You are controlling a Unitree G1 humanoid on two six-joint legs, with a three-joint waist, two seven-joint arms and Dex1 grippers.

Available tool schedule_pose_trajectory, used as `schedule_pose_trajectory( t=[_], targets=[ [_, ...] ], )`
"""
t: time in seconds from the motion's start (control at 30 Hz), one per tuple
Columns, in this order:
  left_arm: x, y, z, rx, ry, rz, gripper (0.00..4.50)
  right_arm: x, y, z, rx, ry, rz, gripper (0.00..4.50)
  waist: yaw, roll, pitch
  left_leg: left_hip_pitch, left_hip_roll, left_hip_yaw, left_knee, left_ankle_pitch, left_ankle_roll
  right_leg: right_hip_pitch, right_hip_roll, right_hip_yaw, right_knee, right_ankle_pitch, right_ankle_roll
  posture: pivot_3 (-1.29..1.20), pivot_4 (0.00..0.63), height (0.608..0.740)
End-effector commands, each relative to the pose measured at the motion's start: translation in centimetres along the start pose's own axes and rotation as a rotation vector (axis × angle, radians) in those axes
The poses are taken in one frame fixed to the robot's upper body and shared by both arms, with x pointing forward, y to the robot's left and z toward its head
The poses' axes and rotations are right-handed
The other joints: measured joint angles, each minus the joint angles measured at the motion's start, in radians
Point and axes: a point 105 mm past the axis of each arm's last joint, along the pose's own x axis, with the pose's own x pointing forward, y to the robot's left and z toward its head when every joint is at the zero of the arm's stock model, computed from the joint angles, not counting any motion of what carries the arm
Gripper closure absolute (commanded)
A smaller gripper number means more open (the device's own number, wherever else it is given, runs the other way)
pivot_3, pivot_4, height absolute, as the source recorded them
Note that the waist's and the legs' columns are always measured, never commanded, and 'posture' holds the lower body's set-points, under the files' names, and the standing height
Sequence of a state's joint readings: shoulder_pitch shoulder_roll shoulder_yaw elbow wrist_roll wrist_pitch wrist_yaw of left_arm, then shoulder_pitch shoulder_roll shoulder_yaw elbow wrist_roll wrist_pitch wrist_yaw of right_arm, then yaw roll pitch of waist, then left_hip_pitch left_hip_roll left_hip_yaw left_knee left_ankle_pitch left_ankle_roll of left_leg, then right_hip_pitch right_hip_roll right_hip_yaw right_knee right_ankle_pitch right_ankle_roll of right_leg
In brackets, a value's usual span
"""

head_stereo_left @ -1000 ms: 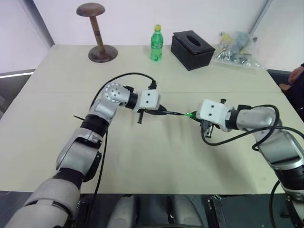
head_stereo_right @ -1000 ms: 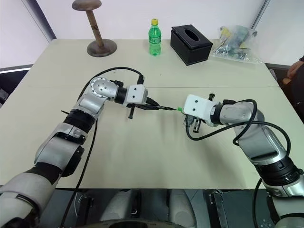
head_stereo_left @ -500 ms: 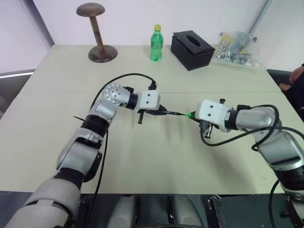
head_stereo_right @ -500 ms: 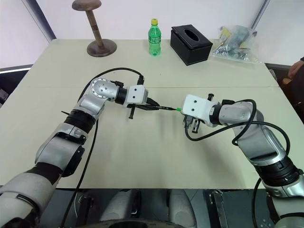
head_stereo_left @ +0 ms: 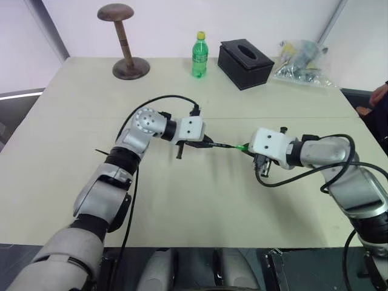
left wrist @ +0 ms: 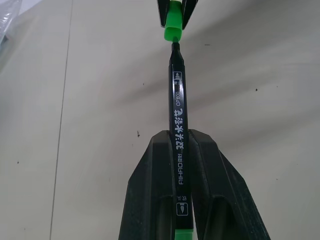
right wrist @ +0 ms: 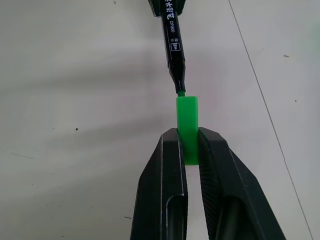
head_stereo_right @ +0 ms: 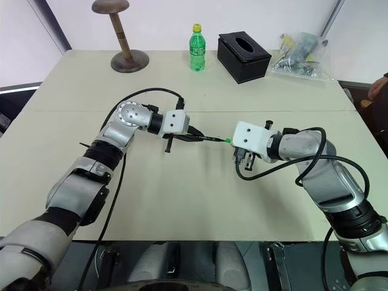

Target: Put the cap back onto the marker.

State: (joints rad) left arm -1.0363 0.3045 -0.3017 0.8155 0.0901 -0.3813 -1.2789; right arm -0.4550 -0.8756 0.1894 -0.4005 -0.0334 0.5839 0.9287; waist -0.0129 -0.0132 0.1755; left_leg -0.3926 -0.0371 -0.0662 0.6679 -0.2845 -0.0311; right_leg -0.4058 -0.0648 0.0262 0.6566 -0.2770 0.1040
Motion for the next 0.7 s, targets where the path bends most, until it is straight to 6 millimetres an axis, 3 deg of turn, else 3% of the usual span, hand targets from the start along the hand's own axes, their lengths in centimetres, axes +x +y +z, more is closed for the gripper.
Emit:
schedule_pose_trajectory(
  t=[0.03, 0.4, 0.7],
  targets=[
    [-0.06, 1.01, 1.33, 0.069, -0.011, 0.015, 4.50, -0.10, 0.00, 1.93, -0.055, -0.057, -0.010, 4.39, 0.000, 0.000, 0.000, 0.000, 0.000, 0.000, 0.000, 0.000, 0.000, 0.000, 0.000, 0.000, 0.000, 0.000, 0.000, 0.00, 0.150, 0.740],
    [0.04, 0.99, 1.39, 0.091, -0.006, 0.021, 4.50, 0.45, 0.41, 1.83, -0.075, -0.047, 0.017, 4.39, 0.000, 0.000, 0.000, 0.000, 0.000, 0.000, 0.000, 0.000, 0.000, 0.000, 0.000, 0.000, 0.000, 0.000, 0.000, 0.00, 0.150, 0.740],
    [0.21, 0.62, 1.35, 0.102, -0.006, 0.013, 4.50, 0.43, -0.35, 1.69, -0.079, -0.032, 0.006, 4.39, 0.000, 0.000, 0.000, 0.000, 0.000, 0.000, 0.000, 0.000, 0.000, 0.000, 0.000, 0.000, 0.000, 0.000, 0.000, 0.00, 0.150, 0.740]
  ],
)
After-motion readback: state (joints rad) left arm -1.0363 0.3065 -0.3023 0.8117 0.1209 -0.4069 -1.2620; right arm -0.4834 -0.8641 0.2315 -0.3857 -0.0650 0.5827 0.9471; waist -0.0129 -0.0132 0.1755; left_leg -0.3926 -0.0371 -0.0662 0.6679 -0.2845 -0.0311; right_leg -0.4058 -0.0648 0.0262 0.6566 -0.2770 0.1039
